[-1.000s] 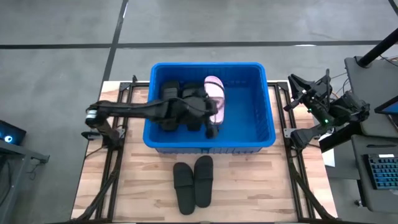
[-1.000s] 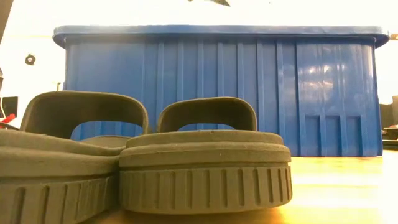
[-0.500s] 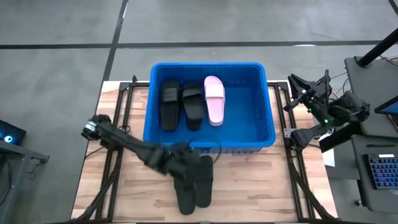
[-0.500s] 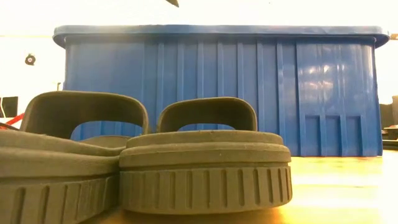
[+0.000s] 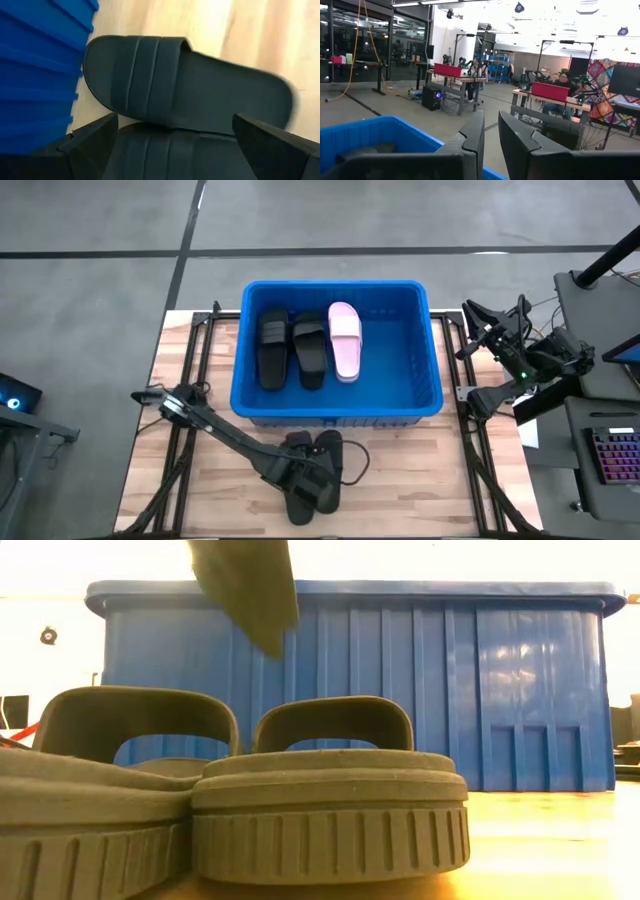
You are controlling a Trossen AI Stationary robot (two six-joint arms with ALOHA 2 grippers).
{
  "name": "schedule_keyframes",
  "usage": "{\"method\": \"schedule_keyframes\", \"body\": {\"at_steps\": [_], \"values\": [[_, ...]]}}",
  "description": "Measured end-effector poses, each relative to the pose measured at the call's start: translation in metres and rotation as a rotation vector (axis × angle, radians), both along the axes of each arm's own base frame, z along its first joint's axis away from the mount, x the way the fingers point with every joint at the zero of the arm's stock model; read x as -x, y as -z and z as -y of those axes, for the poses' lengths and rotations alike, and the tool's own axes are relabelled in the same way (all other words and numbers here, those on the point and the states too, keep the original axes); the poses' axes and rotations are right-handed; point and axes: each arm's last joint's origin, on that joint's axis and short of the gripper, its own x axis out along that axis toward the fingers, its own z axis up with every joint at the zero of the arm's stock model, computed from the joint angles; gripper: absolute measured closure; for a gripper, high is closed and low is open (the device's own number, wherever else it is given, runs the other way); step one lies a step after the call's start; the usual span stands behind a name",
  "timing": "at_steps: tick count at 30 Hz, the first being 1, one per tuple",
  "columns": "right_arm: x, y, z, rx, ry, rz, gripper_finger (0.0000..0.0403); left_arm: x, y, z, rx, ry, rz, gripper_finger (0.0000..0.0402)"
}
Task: Pick and place slides into bin
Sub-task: Put the black slide into the blue organizer bin
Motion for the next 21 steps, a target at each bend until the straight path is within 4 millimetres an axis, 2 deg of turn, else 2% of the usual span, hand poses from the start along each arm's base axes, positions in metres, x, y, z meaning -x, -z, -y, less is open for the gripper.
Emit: {"method": "schedule_keyframes", "body": {"at_steps": [8, 10, 16, 21], "values": [[0.0, 0.0, 0.0, -0.002, -0.001, 0.002, 0.0355, -0.022, 0.045, -0.011, -0.213, 0.036, -0.058, 0.0027], [0.0, 0.0, 0.0, -0.001, -0.001, -0.001, 0.0355, -0.029, 0.053, -0.014, -0.207, 0.049, -0.057, 0.0027], [0.0, 0.0, 0.0, -0.001, -0.001, -0.001, 0.0355, -0.044, 0.063, -0.018, -0.159, 0.071, -0.02, 0.0036], [0.0, 0.0, 0.0, -0.005, -0.002, 0.005, 0.0355, -0.044, 0.059, -0.021, -0.159, 0.064, -0.008, 0.0082]]}}
